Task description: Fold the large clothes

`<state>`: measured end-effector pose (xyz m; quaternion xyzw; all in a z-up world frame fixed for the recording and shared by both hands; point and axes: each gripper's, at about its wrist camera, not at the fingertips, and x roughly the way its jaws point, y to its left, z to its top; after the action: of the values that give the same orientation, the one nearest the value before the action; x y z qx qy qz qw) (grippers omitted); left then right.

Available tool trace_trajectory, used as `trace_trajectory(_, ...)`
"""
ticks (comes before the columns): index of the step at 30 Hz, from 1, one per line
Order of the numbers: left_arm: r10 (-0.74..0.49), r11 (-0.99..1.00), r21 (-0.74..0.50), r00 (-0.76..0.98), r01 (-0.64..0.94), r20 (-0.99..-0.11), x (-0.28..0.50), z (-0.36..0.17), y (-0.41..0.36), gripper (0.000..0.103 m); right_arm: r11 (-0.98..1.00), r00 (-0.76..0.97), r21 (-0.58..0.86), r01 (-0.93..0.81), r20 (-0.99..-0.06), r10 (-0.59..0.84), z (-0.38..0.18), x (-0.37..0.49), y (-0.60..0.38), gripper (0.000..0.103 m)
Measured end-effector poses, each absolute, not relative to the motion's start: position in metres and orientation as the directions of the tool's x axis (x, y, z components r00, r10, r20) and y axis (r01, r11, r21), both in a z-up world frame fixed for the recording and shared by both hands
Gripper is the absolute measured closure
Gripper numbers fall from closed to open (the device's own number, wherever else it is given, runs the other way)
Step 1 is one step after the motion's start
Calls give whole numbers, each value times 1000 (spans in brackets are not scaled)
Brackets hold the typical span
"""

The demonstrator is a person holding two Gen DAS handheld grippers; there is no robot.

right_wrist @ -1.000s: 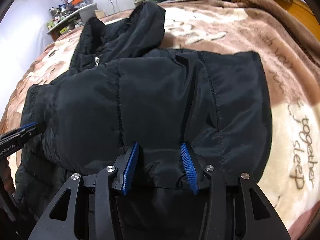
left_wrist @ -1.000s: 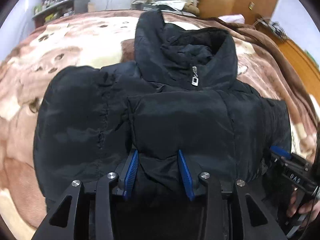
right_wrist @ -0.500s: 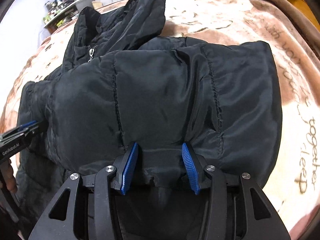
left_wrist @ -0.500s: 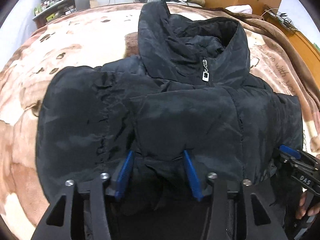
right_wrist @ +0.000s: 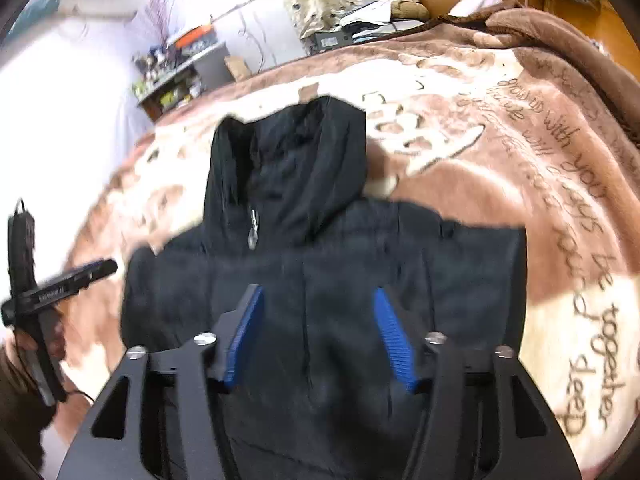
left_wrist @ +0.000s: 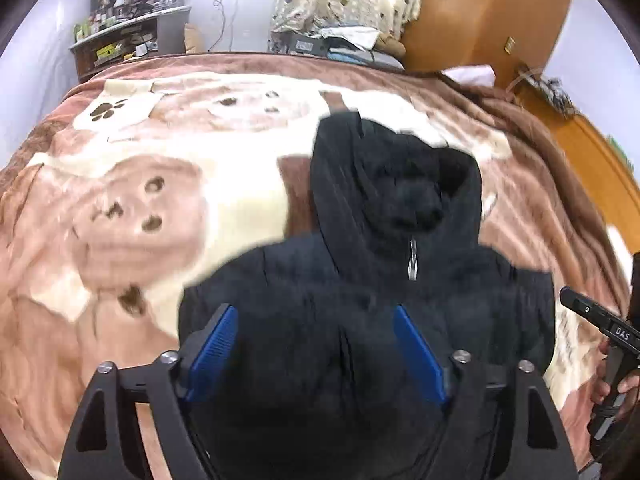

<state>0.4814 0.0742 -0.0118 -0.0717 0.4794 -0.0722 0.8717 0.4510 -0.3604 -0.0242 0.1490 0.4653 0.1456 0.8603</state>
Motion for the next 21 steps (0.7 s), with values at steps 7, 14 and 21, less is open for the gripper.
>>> trace_trajectory(7, -239, 952, -302, 516, -40, -823, 559, -7, 97, 17, 822, 566, 566, 58, -697, 440, -25, 529, -390, 32)
trace_trajectory(14, -315, 918, -390, 477, -65, -820, 624, -50, 76, 17, 799, 543, 592, 108, -708, 451, -56, 586, -376, 29)
trace_trajectory(21, -259, 919, -360, 440, -163, -860, 665, -100, 62, 17, 858, 497, 500, 119, -778, 384, -90, 623, -349, 29)
